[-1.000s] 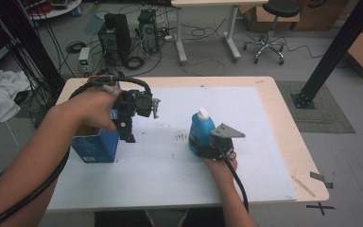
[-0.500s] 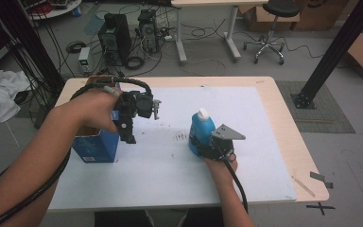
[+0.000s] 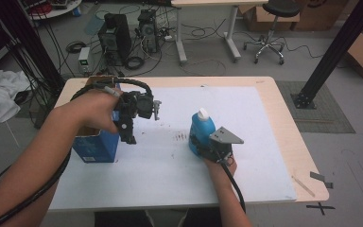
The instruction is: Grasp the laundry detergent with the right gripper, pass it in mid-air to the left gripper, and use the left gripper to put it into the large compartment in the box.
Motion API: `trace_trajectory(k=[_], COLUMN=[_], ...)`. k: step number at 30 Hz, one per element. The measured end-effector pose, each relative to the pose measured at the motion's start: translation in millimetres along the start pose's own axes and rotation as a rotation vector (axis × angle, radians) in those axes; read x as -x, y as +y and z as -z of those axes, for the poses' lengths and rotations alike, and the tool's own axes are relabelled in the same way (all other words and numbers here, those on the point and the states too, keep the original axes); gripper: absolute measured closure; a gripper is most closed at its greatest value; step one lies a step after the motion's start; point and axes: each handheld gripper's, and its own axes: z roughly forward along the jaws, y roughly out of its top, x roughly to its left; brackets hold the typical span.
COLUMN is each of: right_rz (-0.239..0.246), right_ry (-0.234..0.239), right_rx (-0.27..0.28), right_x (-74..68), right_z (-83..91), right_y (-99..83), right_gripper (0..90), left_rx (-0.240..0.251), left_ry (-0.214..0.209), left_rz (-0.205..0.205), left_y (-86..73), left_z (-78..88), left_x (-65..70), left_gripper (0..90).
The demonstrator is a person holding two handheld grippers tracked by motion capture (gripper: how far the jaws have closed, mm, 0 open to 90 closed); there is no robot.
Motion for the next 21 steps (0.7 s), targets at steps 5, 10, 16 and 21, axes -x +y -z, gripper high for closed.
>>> trace_trajectory(k=[5,10,16,21], right_rz=[0.003,0.026,0.041,0.078], right_ry=[-0.002,0.079,0.154,0.256], right_rx=[-0.011,-0.015,-0.011,-0.005], right_x=[-0.6,6.6,18.0,23.8], right_z=[0.5,5.1,14.7,24.4], right_y=[2.1,14.0,30.3,46.5], right_gripper=[45.0,46.4,46.5,46.4], left_rx=[-0.005,-0.005,-0.012,0.0], left_ry=[-0.003,0.003,0.013,0.017], left_rz=[-0.001,-0.006,-0.024,-0.042], left_y=[1.3,5.0,14.7,23.9], left_z=[-0.5,1.2,10.9,21.3], left_x=[0.1,-0.4,0.4,1.3], left_gripper=[0.1,0.1,0.1,0.1])
